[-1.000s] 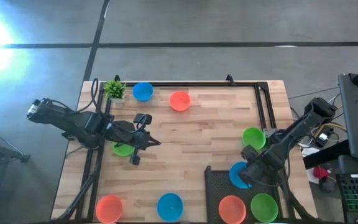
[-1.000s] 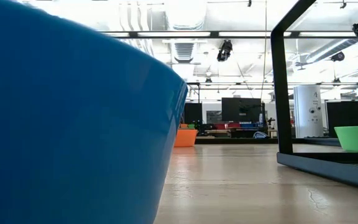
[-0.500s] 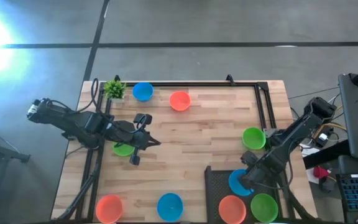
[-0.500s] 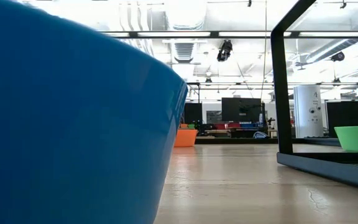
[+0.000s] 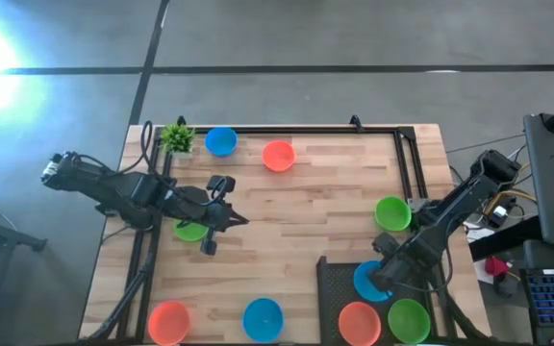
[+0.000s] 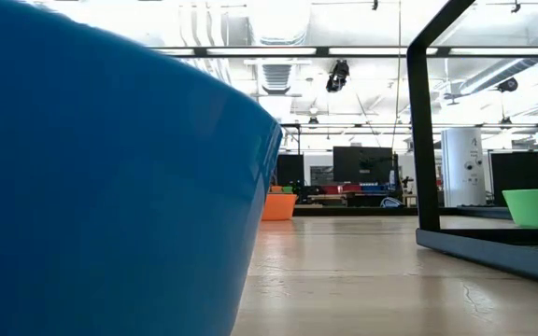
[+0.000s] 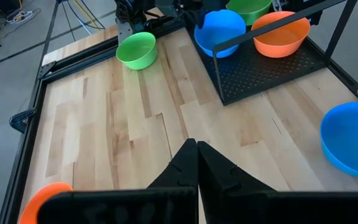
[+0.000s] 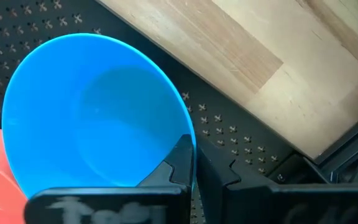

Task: Pick & Place Mini bowls
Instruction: Put the middle blue bowl on the shelf, then stack the right green bowl on the green bowl on the shelf

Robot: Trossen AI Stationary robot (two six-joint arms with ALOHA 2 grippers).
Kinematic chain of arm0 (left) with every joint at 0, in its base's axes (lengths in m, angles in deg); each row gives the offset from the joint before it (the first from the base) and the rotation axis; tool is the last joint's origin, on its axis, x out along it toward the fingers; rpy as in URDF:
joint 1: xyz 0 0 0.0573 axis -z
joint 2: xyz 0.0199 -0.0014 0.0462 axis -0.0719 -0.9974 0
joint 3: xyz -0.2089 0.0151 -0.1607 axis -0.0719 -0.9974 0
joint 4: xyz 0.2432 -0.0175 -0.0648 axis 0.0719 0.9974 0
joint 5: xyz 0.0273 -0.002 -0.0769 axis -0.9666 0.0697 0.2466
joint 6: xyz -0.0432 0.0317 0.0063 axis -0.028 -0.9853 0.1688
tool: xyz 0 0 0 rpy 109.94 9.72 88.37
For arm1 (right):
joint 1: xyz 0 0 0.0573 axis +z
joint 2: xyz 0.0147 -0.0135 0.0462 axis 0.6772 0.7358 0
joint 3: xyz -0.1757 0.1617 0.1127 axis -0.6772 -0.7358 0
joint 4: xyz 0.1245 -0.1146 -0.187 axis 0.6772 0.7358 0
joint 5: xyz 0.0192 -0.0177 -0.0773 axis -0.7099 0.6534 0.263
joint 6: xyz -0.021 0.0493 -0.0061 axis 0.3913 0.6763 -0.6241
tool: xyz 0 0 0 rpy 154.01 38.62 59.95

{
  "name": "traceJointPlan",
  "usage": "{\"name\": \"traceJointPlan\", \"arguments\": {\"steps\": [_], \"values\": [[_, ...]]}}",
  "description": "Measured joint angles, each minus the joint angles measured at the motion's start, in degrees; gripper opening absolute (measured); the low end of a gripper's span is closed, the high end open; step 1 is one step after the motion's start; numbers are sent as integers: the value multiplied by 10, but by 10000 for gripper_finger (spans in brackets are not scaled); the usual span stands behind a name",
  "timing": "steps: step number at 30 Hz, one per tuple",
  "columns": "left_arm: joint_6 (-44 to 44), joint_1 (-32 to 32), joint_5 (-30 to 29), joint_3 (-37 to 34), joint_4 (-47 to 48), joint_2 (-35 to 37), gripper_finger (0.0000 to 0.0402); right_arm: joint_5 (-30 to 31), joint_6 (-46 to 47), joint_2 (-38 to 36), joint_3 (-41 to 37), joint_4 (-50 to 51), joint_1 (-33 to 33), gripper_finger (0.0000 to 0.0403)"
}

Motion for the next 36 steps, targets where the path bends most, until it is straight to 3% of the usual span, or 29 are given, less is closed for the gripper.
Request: {"name": "traceJointPlan", "arguments": {"steps": [19,36], "values": [[0,0,0,0,0,0,0,0,1,0,0,-2,0,110],[18,0,0,0,0,0,0,-4,-37,-10,26,-3,0,91]]}}
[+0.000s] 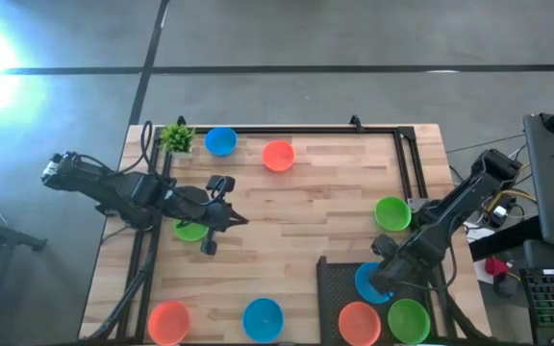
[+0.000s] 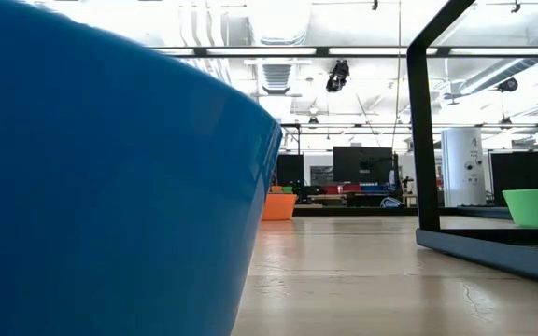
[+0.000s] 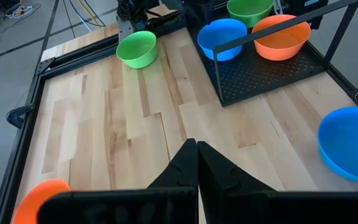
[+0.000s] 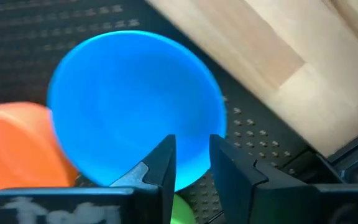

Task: Pick & Place Mini bowls
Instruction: Stack the right green bowl on the green bowl on the shelf

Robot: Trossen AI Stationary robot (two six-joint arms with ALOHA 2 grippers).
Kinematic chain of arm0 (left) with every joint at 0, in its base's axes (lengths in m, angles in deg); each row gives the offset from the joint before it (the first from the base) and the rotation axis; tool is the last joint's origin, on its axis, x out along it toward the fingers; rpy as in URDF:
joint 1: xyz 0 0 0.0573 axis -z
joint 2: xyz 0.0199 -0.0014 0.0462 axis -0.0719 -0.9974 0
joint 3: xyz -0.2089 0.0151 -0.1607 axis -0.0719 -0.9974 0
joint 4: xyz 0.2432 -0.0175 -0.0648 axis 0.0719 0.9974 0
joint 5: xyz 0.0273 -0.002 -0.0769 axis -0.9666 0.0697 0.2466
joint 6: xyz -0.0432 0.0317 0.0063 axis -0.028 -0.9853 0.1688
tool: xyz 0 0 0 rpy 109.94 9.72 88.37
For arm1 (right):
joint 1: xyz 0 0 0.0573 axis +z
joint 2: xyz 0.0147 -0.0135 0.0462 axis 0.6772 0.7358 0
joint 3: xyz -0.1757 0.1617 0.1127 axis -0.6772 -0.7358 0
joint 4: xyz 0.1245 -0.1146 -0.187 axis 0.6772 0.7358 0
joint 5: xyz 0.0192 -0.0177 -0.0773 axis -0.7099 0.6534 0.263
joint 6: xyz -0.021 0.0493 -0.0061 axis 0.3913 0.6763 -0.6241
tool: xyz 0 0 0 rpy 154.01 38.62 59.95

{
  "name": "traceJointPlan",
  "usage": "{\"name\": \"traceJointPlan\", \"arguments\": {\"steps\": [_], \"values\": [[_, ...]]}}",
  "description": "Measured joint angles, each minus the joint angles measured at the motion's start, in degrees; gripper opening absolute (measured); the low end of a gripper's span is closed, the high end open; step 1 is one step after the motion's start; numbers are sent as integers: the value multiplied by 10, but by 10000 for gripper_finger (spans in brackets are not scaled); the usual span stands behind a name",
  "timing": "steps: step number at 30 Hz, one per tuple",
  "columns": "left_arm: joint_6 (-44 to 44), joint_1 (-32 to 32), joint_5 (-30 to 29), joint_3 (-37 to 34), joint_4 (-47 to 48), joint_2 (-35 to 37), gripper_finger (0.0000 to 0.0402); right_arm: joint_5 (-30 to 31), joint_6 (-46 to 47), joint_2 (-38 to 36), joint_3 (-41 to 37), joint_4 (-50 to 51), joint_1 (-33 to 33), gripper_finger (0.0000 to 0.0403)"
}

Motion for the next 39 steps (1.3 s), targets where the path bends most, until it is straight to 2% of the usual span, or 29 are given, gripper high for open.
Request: {"name": "traceJointPlan", "arguments": {"steps": [5,7,21,24,33,39], "values": [[9,0,0,0,0,0,0,8,-33,0,38,2,0,81],[15,0,0,0,0,0,0,29,-45,0,55,4,0,77],[19,0,0,0,0,0,0,315,-236,1,173,4,0,49],[15,0,0,0,0,0,0,359,-256,1,183,4,-2,47],[18,0,0,0,0,0,0,408,-262,1,179,7,-31,47],[19,0,0,0,0,0,0,411,-275,1,177,7,-66,47]]}}
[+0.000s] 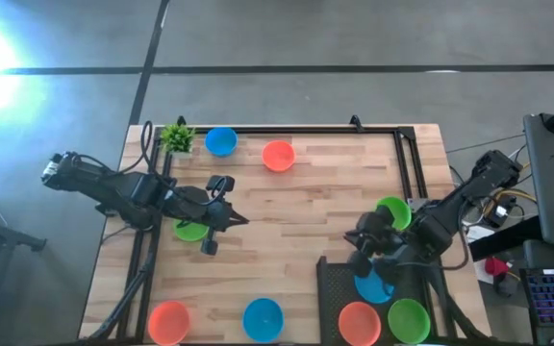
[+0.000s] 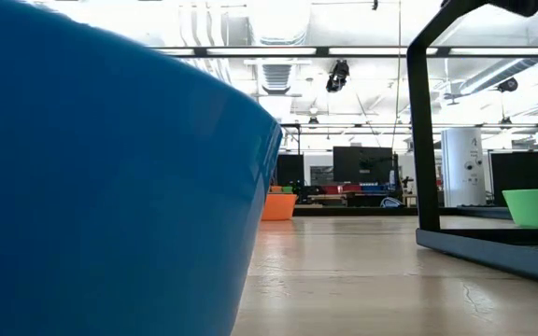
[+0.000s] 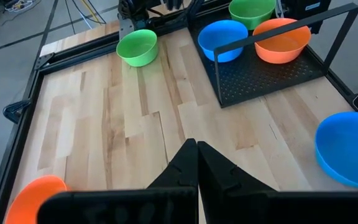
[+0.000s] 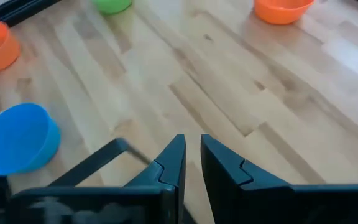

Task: Pick & Place Mini bowls
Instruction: Stack the right green bowl on the green bowl on the shelf

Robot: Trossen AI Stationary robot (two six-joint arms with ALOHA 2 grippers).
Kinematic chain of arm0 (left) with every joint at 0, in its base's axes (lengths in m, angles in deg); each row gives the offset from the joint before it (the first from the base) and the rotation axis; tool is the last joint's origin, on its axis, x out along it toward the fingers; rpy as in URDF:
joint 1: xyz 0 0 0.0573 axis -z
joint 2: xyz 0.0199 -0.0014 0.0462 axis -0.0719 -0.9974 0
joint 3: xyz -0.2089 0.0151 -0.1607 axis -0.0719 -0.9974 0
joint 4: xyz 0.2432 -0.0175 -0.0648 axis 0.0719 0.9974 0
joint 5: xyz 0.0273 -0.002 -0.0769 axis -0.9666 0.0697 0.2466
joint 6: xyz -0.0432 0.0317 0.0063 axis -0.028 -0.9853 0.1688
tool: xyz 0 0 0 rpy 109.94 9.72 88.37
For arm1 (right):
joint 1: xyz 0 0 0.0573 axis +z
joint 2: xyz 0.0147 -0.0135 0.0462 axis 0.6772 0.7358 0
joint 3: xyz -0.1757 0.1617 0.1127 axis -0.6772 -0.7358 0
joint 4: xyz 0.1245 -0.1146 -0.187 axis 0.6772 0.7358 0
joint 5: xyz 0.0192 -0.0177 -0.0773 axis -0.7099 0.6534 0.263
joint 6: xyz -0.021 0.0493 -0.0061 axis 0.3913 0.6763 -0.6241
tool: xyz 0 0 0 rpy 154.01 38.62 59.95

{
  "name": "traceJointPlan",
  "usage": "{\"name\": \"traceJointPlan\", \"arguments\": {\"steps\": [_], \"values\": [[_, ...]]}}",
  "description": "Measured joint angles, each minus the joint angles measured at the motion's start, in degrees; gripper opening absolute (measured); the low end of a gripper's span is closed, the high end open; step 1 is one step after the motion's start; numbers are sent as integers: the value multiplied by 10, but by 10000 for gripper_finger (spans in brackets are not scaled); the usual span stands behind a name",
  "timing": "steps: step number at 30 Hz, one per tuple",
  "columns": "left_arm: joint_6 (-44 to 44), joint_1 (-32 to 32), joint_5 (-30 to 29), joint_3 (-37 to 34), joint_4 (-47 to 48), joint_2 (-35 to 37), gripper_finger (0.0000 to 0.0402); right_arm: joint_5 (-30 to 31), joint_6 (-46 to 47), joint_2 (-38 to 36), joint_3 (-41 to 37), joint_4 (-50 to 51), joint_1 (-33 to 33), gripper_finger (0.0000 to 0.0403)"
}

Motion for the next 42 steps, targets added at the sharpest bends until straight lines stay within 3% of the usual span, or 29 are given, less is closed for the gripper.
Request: {"name": "traceJointPlan", "arguments": {"steps": [17,22,28,35,42], "values": [[14,0,-3,0,0,0,0,13,-54,0,1,0,-104,47],[12,0,-3,0,0,0,0,9,-32,0,0,7,-141,47],[7,0,-2,0,0,0,0,-48,30,0,-1,95,-195,58],[2,0,-2,0,0,0,0,-137,98,-1,-9,186,-234,103],[-4,0,-2,0,0,0,0,-186,122,-1,-53,206,-276,133]]}}
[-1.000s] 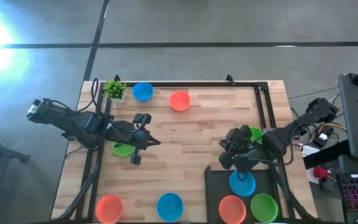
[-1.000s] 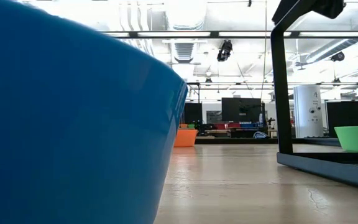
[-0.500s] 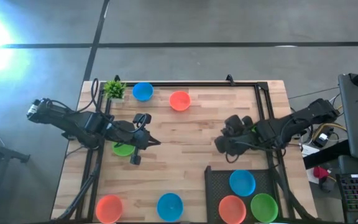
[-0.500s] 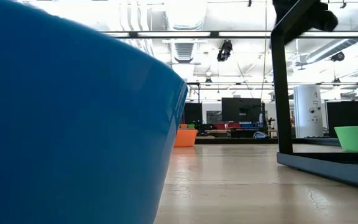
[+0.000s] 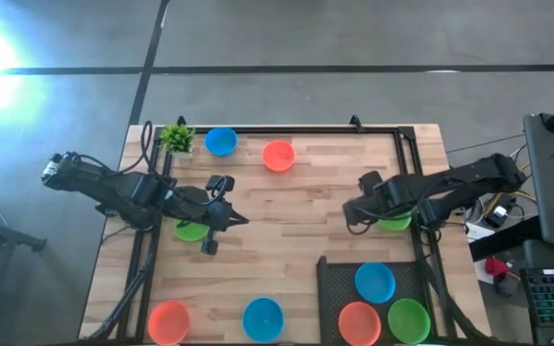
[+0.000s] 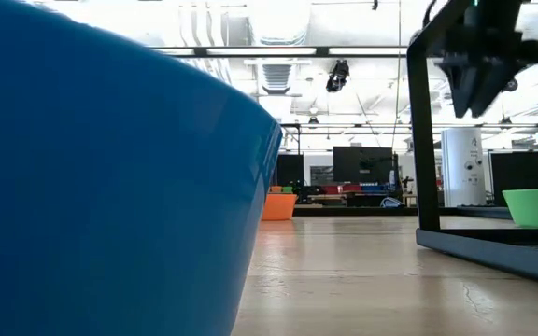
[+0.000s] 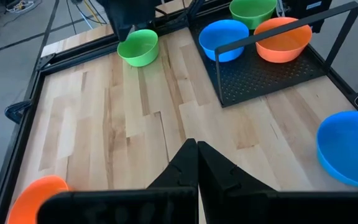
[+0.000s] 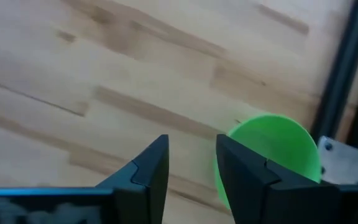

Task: Pick & Place Mini bowls
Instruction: Stack the right green bowl on the green bowl on the shelf

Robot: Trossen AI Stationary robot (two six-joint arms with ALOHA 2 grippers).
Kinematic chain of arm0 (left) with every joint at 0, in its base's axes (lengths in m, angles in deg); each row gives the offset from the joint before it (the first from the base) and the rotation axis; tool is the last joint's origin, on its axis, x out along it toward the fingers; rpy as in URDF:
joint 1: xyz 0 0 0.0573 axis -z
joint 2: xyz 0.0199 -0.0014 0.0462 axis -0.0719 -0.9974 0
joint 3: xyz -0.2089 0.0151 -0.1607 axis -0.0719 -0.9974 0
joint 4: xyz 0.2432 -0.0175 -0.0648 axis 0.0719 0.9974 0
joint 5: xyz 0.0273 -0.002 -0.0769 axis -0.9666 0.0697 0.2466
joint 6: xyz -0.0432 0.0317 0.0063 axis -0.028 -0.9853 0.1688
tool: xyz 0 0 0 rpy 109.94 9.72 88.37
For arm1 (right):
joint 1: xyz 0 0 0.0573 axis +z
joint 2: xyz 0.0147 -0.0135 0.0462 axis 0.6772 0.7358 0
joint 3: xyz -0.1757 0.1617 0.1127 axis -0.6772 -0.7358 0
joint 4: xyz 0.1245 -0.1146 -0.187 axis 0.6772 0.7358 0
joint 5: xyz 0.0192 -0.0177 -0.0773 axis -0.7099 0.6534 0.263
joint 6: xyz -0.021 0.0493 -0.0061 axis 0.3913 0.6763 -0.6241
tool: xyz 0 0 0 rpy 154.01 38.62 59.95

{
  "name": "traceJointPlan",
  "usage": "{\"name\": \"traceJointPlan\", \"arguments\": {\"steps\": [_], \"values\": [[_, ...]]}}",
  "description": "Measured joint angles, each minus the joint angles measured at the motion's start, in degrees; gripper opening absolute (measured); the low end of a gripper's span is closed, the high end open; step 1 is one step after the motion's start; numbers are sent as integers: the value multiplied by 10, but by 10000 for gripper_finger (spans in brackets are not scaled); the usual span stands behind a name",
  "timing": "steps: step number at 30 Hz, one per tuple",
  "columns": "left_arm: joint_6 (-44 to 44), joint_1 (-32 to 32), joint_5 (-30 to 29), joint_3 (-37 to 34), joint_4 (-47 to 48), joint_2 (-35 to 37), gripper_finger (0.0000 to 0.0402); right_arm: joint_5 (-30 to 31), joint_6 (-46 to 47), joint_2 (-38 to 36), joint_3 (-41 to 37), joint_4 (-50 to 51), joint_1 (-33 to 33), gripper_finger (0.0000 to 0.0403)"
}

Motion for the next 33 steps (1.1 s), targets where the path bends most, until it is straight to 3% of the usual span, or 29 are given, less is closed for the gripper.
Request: {"name": "traceJointPlan", "arguments": {"steps": [9,24,33], "values": [[-3,0,0,0,0,0,0,-72,-5,0,-73,0,-54,137],[-5,0,0,0,0,0,0,-123,-12,0,-172,-74,-66,136],[-17,0,0,0,0,0,0,-137,-26,0,-179,-93,-66,132]]}}
